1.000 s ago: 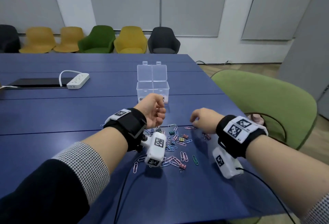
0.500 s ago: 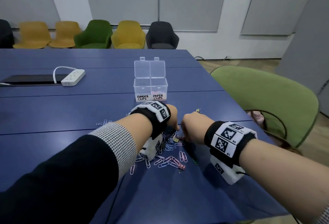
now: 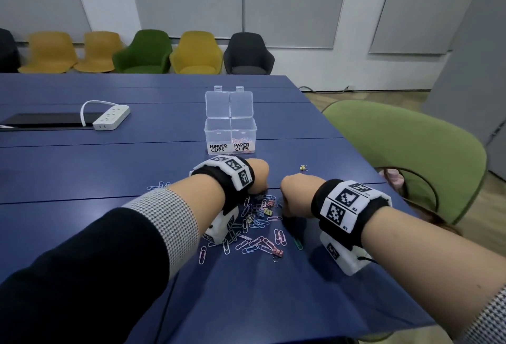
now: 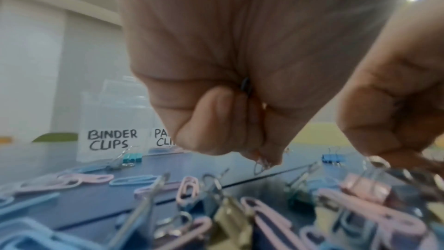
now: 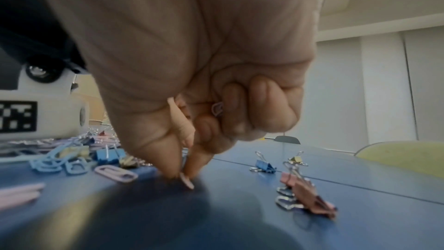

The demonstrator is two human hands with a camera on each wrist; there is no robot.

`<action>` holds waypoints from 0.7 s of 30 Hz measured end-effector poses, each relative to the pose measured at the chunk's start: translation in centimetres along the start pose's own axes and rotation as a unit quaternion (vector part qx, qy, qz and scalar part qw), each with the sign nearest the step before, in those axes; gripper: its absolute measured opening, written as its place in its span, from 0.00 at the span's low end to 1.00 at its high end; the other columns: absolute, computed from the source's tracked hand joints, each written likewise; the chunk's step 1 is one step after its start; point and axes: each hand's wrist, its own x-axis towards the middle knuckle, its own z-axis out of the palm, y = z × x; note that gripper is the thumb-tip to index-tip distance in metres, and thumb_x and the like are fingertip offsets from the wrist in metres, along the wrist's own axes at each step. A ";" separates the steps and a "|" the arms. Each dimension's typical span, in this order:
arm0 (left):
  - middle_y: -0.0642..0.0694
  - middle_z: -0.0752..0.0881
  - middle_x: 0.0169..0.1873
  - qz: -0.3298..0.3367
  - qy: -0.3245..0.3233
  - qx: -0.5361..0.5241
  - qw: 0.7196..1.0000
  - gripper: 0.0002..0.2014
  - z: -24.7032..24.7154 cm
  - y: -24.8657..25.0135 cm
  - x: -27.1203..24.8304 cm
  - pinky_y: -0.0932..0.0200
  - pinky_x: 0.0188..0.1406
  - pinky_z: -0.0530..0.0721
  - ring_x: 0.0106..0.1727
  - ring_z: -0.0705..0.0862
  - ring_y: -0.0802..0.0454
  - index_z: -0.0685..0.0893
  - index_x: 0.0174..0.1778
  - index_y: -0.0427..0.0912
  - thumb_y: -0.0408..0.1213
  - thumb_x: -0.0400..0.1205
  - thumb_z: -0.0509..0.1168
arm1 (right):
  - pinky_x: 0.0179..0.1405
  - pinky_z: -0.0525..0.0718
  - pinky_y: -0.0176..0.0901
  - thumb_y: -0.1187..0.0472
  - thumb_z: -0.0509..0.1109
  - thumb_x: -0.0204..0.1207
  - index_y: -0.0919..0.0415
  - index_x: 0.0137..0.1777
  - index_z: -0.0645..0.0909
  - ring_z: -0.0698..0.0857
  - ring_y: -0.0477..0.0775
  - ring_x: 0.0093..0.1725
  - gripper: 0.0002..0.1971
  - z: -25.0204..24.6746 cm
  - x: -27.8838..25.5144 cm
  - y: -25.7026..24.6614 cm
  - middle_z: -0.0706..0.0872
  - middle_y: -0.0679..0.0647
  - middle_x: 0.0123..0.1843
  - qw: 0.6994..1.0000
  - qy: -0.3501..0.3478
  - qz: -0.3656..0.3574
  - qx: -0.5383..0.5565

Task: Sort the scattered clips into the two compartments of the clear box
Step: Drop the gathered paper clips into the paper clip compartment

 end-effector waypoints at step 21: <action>0.47 0.73 0.25 -0.053 -0.090 -0.875 0.472 0.15 0.3 -5.9 -5.3 0.70 0.09 0.62 0.16 0.66 0.58 0.70 0.29 0.42 0.36 0.83 0.54 | 0.14 0.64 0.31 0.59 0.65 0.66 0.60 0.28 0.73 0.69 0.46 0.20 0.08 1.3 -2.3 4.0 0.77 0.54 0.30 0.422 -0.054 -0.022 0.905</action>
